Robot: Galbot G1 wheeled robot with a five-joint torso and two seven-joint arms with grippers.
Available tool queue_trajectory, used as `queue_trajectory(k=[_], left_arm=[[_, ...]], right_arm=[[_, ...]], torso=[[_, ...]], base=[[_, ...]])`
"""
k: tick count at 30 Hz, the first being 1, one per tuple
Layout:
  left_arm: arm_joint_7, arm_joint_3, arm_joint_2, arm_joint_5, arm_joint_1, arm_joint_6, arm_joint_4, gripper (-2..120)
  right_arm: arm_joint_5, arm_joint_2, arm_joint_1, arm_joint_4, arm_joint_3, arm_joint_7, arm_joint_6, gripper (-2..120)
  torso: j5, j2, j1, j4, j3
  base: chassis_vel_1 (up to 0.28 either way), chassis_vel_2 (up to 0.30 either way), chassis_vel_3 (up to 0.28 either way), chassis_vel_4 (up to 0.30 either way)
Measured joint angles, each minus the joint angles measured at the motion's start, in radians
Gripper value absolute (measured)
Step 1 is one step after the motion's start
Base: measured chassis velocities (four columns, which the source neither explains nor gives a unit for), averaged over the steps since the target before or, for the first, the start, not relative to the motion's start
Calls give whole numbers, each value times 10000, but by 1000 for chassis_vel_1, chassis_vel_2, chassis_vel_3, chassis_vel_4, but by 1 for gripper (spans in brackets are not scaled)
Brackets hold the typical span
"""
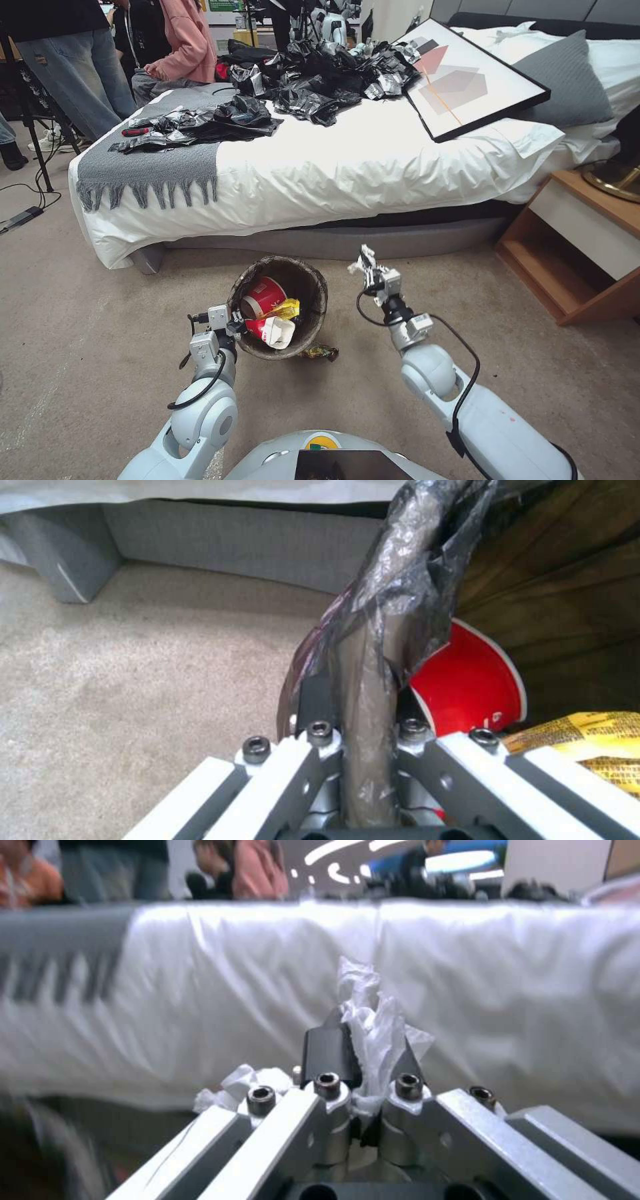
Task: Pick up the trash bin, then pick up the garbage from the floor and place it into the trash bin.
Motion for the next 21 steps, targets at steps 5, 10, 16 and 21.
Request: queue_trajectory(k=[5,10,16,21], left_arm=[[23,54,29,1,15,70,-3,0],[33,76,35,1,14,95,-5,0],[43,134,45,7,3,150,-6,0],[52,146,60,9,-11,163,-5,0]], right_arm=[[565,-186,513,843,-357,-455,4,0],[784,-211,700,1082,-638,-775,25,0],[1095,-356,1115,1205,-1346,-1414,141,0],[1200,-543,1314,1207,-1953,-1741,245,0]], torso=[[-1,0,0,0,0],[0,0,0,0,0],[-1,0,0,-1,0],[-1,0,0,-1,0]], base=[[0,0,0,0],[0,0,0,0],[0,0,0,0],[0,0,0,0]])
